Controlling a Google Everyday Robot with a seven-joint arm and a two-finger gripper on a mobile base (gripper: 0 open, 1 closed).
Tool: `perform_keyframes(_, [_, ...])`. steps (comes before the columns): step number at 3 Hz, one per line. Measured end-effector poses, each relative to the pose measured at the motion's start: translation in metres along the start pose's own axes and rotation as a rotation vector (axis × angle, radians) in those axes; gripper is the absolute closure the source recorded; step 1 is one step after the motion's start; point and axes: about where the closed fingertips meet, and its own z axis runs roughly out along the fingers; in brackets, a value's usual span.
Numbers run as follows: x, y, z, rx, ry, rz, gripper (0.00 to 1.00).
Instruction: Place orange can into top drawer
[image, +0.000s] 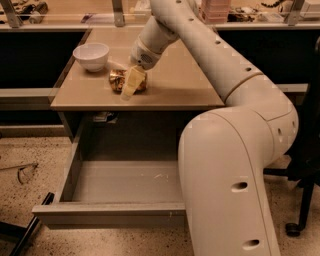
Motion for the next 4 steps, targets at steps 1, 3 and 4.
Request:
perform_keyframes(1, [0.000, 0.000, 0.001, -0.002, -0.002, 0.000, 0.36])
perform_keyframes(3, [-0.002, 0.002, 0.002, -0.004, 0.001, -0.001, 0.82])
perform_keyframes(4, [-0.003, 0.015, -0.009, 0.005, 0.010, -0.004, 1.00])
